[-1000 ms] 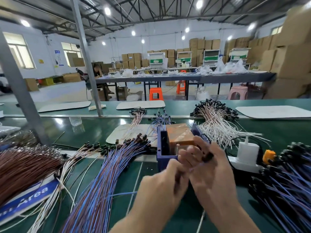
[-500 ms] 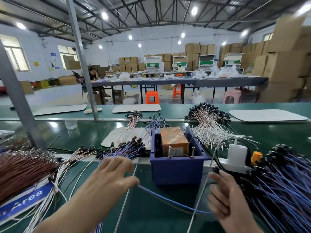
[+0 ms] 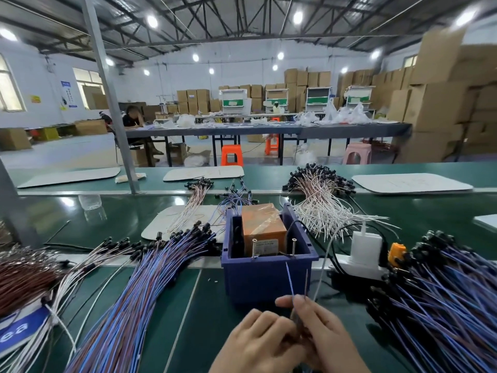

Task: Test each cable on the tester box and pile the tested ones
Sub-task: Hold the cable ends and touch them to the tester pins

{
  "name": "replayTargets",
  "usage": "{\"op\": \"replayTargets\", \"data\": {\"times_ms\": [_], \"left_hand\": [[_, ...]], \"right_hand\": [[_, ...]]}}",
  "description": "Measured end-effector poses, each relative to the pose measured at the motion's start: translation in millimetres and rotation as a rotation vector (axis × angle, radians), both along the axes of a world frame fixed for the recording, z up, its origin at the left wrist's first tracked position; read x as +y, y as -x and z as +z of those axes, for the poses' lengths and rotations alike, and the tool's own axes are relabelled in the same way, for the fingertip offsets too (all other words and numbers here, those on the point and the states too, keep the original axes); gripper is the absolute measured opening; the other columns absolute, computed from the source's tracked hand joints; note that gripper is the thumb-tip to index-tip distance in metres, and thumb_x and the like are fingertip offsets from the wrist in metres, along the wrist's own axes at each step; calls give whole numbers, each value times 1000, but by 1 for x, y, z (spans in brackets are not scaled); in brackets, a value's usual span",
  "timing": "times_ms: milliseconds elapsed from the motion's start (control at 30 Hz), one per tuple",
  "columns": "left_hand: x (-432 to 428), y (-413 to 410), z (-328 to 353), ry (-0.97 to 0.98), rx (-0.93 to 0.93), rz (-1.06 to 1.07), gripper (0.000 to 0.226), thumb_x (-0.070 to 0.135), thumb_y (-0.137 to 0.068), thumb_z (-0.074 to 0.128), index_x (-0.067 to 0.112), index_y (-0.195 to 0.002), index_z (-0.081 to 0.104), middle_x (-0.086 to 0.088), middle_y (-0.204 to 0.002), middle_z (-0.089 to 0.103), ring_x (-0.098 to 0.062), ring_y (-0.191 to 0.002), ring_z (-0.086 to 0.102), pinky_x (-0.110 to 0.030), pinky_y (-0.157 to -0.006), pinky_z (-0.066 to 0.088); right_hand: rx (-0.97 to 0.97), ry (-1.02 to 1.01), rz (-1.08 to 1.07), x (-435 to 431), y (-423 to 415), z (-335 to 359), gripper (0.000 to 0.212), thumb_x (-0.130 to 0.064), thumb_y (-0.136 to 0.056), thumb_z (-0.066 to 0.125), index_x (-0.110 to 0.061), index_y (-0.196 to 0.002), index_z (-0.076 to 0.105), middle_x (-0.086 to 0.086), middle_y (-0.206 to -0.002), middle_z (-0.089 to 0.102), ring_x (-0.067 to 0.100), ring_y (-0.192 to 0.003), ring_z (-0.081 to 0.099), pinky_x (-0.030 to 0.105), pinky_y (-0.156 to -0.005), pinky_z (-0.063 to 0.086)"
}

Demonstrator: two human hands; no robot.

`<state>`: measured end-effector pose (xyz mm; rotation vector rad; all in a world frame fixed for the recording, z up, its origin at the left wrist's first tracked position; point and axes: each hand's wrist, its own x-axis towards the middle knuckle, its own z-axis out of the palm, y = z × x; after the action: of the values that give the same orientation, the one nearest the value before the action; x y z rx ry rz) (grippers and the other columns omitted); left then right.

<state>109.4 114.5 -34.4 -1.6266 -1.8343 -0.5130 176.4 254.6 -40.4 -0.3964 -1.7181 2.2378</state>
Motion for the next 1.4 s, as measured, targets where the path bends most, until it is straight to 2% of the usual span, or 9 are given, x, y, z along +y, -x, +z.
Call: {"op": "replayTargets", "data": {"times_ms": [133,267,333,567,767,967,1167,1300,1400], "left_hand": [[-6,7,-13,-16,-244,15,30,29,-99,53,45,-125,57,17,-107,64,-2,-93,60,-15,-82,49],[-9,-1,-9,-205,-1231,-120,25,32,-95,52,46,-112,63,7,-95,72,-7,-82,67,-16,-75,50],[-6,-3,-7,-181,-1430,-168,20,37,-91,59,38,-109,67,2,-93,73,-10,-79,68,-19,-70,52],[7,-10,-12,-180,-1304,-91,28,13,-94,69,40,-99,66,0,-85,70,-20,-80,67,-29,-74,56],[2,-5,-13,-273,-1494,-112,10,10,-97,63,16,-95,70,-1,-74,68,-10,-63,56,-23,-58,48],[1,-5,-11,-361,-1542,-153,21,12,-98,58,25,-87,70,-4,-70,68,-15,-61,61,-24,-57,51],[-11,5,-16,-617,-1064,160,10,35,-96,53,41,-102,59,2,-62,54,-3,-47,39,-22,-44,34],[-18,12,-18,-648,-954,243,29,31,-99,50,55,-114,56,-3,-58,47,-5,-43,35,-24,-40,29],[-18,13,-19,-638,-950,275,42,22,-99,52,59,-118,56,-4,-57,45,-5,-43,34,-21,-40,29]], "right_hand": [[34,-64,-102,-1,3,4,30,-43,-82,58,-21,-85,79,-6,-59,55,4,-43,43,14,-41,35],[48,-175,-138,-2,-1,4,33,-51,-84,56,-28,-92,78,-15,-52,54,0,-39,42,10,-41,34],[65,-190,-119,-4,-3,5,30,-49,-87,56,-30,-95,78,-14,-59,62,-2,-46,54,9,-46,40],[119,-205,-113,-14,-4,3,24,-37,-91,59,-25,-95,80,8,-99,76,18,-94,74,25,-78,58],[96,-94,-19,-12,-9,5,41,-56,-90,50,-28,-106,77,-6,-54,49,4,-38,31,16,-38,27],[158,169,-51,-16,-4,5,30,-30,-80,66,-11,-100,77,-1,-66,69,1,-34,44,14,-31,32],[138,-49,-350,-7,-5,0,23,-41,-83,64,-35,-100,79,-4,-65,58,5,-38,30,16,-35,27],[178,-162,-578,-6,-5,0,15,-28,-92,67,-37,-97,79,-15,-87,77,-4,-75,69,4,-65,48],[153,-227,-662,-5,0,-2,17,-26,-96,65,-35,-101,78,-14,-76,74,-3,-53,53,8,-52,43]]}}
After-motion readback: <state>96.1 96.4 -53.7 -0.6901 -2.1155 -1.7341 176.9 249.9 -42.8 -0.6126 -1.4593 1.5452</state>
